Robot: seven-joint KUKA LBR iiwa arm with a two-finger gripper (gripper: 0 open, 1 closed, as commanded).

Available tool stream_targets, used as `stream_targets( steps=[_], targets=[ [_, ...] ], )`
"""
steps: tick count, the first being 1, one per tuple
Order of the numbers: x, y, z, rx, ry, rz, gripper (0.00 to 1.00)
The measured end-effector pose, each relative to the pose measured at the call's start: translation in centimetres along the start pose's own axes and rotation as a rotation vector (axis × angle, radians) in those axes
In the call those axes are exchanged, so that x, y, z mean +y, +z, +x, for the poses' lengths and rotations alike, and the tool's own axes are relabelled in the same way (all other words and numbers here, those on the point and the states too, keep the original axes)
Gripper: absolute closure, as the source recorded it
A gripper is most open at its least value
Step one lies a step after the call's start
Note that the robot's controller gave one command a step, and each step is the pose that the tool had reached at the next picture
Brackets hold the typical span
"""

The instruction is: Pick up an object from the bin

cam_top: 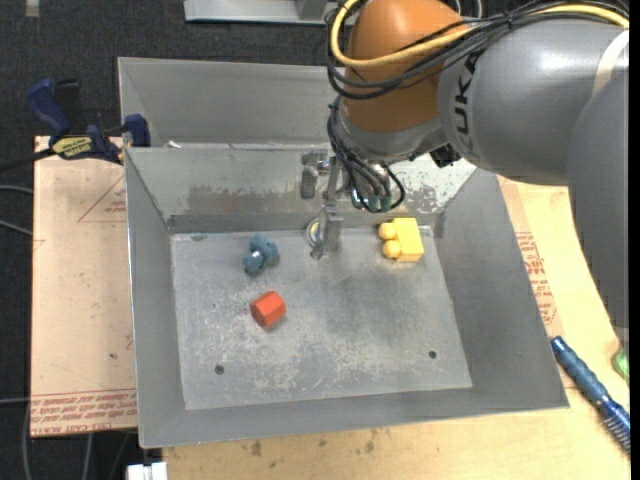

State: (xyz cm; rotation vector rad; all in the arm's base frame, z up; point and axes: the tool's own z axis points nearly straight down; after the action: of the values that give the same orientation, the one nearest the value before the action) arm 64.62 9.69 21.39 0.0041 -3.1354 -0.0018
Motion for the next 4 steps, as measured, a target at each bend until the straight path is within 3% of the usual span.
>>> stream_targets(
  steps=[1, 2, 3, 4],
  targets=[
    [3.0, 13.9, -0.2, -0.001, -0.053, 0.001, 0.0],
    [2.9, 13.4, -0.4, -0.007, -0.051, -0.001, 1.0],
    [3.7, -5.0, 1.7, -0.019, -0.07, -0.001, 1.0],
    [3.7, -4.5, 1.9, -0.01, -0.069, 0.0, 0.0]
  ],
)
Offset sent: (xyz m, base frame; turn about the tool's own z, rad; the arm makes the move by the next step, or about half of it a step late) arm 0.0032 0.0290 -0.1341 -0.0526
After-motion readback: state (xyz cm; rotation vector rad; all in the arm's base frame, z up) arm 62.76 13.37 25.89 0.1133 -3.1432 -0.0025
